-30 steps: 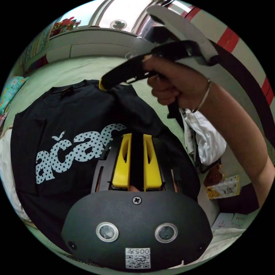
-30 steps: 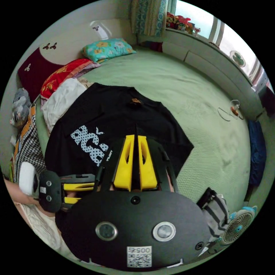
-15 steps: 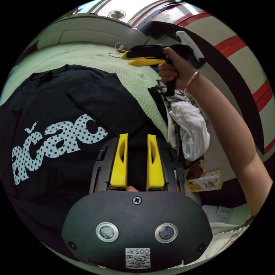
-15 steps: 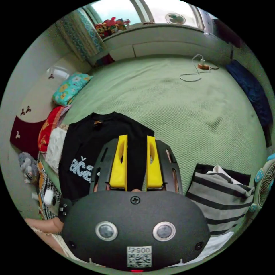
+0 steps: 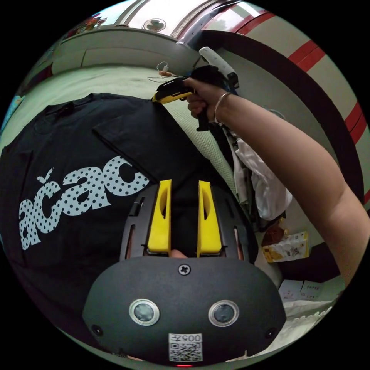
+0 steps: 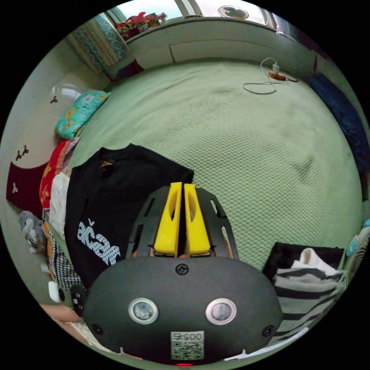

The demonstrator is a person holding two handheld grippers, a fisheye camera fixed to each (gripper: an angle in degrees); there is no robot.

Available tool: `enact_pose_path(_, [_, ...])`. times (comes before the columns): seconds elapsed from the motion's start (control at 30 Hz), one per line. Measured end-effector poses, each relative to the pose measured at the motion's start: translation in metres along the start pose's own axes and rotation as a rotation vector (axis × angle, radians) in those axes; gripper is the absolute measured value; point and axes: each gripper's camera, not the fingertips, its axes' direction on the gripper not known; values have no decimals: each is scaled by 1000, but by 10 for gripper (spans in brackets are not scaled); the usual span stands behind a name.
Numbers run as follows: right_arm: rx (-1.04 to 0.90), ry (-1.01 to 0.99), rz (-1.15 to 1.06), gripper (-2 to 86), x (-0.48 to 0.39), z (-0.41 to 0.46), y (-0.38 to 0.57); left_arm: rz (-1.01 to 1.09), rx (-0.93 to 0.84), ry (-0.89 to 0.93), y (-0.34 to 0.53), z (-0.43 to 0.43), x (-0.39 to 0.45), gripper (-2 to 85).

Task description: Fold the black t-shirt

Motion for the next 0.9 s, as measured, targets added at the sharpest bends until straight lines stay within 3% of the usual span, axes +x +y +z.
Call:
enact_pose_path(0.33, [-2,119,101,13,-4,18,-6,-16,1,-26,4,-27,-17,110])
enact_pose_path(0.43, [26,6,104,17,-12,-4,4,-21,6,-20,5,-37,-22,110])
enact_pose_path(0.53, [-95,-120,26,1,-35,-20,28,-25,12,-21,6,-48,-27,109])
enact_pose_path(0.73, [-267,-2,-7,-10,-86,-6,101,-103,51,-49,11,-85,-52,96])
enact_pose_path(0.9, [-221,112,189,-10,-109,-9,135,-199,98,-192,27,-133,-84,80])
